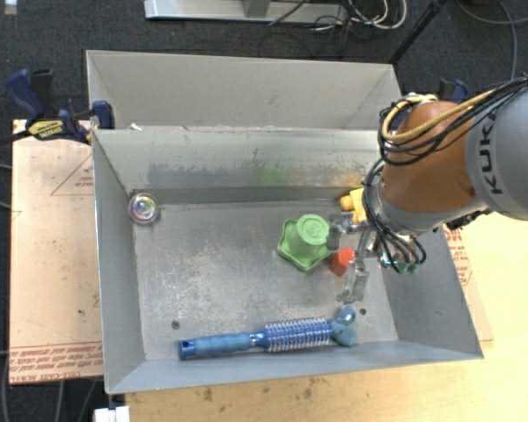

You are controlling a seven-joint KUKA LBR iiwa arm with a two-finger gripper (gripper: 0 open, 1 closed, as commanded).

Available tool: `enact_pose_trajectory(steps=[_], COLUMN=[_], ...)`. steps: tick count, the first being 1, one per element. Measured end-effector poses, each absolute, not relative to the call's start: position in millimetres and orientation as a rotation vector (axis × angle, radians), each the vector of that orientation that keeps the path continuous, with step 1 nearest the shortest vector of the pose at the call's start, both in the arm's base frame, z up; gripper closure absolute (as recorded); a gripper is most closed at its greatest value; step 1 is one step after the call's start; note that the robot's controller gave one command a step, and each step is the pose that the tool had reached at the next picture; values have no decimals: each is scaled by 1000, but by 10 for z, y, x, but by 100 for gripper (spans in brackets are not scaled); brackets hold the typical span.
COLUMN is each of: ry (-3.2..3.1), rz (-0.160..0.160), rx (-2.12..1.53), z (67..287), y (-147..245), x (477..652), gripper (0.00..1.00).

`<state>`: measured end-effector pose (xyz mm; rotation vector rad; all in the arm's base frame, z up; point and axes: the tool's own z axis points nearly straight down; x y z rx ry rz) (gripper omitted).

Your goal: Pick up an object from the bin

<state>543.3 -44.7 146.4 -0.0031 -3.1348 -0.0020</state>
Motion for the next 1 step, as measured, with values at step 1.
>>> enact_pose_trajectory(steps=[1], ry=[-3137], rz=[0], rx=[52], z=[655], y=[-936], x=[5678], gripper=[0])
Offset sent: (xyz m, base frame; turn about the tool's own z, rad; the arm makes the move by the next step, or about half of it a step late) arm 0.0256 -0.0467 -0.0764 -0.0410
